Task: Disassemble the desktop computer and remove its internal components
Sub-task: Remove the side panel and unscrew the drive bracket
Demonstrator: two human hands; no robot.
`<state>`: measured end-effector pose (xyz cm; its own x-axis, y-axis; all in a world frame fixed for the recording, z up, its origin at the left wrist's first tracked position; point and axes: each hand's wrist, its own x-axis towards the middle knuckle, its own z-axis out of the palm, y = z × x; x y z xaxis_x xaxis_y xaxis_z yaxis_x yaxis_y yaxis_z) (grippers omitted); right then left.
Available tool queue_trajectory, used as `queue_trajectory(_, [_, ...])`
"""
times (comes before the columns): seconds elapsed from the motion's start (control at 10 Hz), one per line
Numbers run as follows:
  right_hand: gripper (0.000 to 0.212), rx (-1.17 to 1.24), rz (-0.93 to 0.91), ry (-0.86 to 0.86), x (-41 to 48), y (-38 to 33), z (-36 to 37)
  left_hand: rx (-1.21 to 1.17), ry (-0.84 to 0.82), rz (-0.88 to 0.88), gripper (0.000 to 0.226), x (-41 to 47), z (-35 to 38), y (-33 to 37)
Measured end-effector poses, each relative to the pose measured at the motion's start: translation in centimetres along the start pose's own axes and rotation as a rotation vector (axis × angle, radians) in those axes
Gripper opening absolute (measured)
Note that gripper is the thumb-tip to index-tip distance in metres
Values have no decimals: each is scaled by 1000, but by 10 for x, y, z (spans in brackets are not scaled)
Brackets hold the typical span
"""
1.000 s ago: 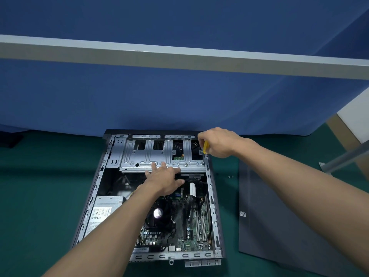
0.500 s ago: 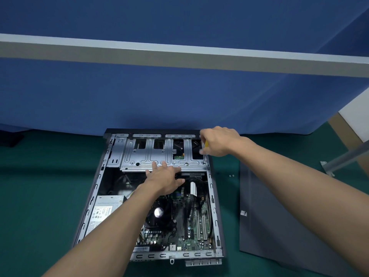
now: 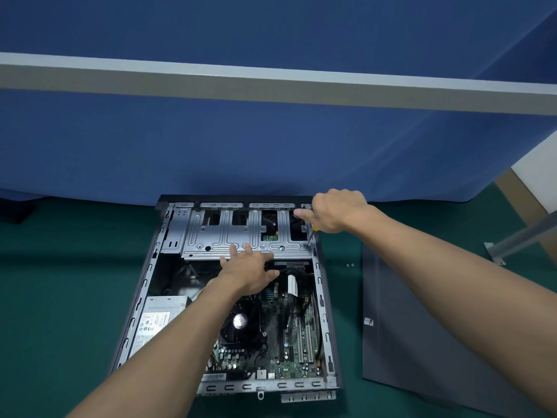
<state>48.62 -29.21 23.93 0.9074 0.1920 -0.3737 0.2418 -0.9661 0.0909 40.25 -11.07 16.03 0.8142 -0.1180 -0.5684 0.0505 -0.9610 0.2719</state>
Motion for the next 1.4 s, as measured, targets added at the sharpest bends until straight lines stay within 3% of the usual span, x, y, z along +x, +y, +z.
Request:
queue_trajectory(0.1, [36,22,-69,61,-2,-3,0,0,2,1,59,0,0,0])
queue_trajectory(0.2, [11,105,-151,-4,-2,-1,-5,2,7,0,59,0,0,-1])
queue_trajectory(0.3, [5,143,-130,-47,-4,-1,-5,-6,2,1,59,0,1,-1])
queue_trajectory(0.4, [53,38,-5,3,-1,0,0,-12,1,-1,59,1,1,-1])
queue_trajectory(0.5, [43,25,-30,59,-1,-2,0,-13,1,0,59,2,1,-1])
queue_trajectory(0.6, [18,77,-96,53,-1,0,-4,-11,2,-3,59,2,1,-1])
queue_trajectory(0.7, [6,179,-131,-7,-1,2,-5,-10,3,-3,59,1,1,-1])
queue_trajectory(0.8, [47,98,-27,-2,0,1,-1,-5,4,-3,59,2,1,0])
queue_trajectory(0.9, [50,22,-5,29,1,-2,-2,-3,5,-2,59,2,1,-1])
queue_trajectory(1.0, [24,56,-95,14,-1,-1,-6,0,9,1,59,2,1,0])
queue_trajectory(1.1, [13,175,-165,-34,-1,1,-8,-1,11,2,59,1,1,-1])
queue_trajectory(1.3, [53,48,-9,74,-1,1,0,-6,14,5,59,1,1,-2])
queue_trajectory(1.4, [33,80,-70,76,-2,0,-1,-9,13,6,59,2,1,-1])
